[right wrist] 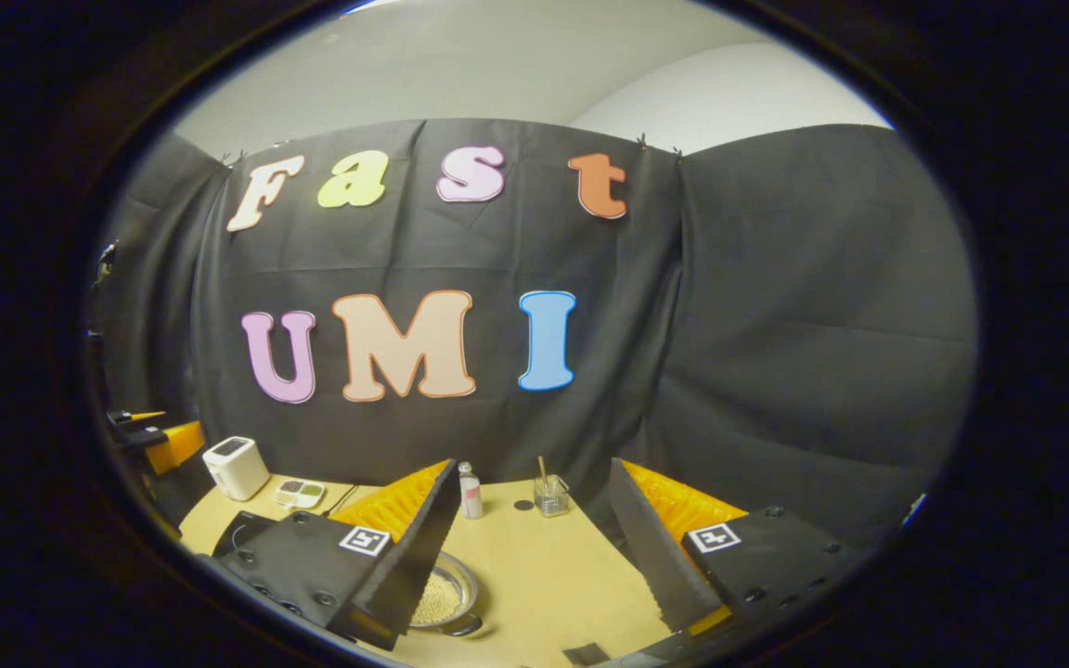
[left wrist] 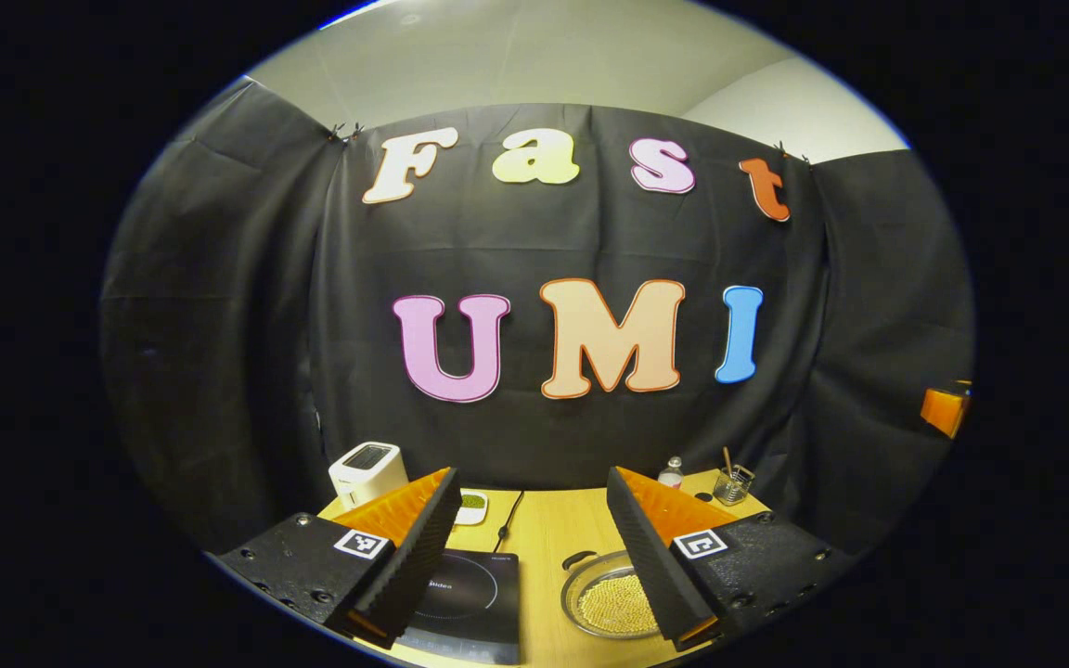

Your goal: First push the handle of the pot to place it horizontally, then grasp the pot with both hands and set it on the induction cooktop.

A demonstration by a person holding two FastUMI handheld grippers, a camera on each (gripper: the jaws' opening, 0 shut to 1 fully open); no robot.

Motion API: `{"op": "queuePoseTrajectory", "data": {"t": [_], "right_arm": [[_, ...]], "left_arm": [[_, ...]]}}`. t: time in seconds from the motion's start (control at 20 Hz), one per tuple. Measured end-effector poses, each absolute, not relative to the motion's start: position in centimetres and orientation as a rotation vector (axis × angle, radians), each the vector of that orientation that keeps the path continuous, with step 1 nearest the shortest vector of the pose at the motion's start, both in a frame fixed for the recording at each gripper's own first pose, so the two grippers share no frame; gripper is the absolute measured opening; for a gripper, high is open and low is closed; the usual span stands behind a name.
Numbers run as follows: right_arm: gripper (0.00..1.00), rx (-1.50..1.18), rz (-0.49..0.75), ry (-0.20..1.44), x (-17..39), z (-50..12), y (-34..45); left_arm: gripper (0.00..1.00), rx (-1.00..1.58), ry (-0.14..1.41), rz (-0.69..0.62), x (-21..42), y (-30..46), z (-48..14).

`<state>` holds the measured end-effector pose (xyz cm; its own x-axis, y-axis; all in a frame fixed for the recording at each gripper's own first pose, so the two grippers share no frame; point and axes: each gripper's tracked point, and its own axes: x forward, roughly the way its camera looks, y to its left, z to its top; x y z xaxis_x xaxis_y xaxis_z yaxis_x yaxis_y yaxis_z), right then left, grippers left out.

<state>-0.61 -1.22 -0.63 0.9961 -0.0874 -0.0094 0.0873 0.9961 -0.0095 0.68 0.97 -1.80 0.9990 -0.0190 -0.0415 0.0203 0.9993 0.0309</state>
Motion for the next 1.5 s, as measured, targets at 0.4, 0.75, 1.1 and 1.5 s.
{"op": "queuePoseTrajectory", "data": {"t": [0.4,0.75,1.1,1.5], "right_arm": [[0.85,0.013,-0.067,0.033,-0.7,-1.4,1.0],[0.31,0.071,-0.059,0.028,-1.1,-1.7,2.8],[0.16,0.033,-0.04,0.067,-2.1,-3.9,5.2],[0.16,0.059,0.067,0.161,-2.4,-8.5,11.1]], "left_arm": [[0.92,0.045,0.044,-0.044,0.5,1.8,-2.4],[0.96,0.033,0.077,-0.068,0.0,3.1,-4.3],[0.93,0.034,0.084,-0.055,-1.2,5.9,-5.3],[0.93,0.051,0.068,-0.039,-2.9,8.2,-5.6]]}}
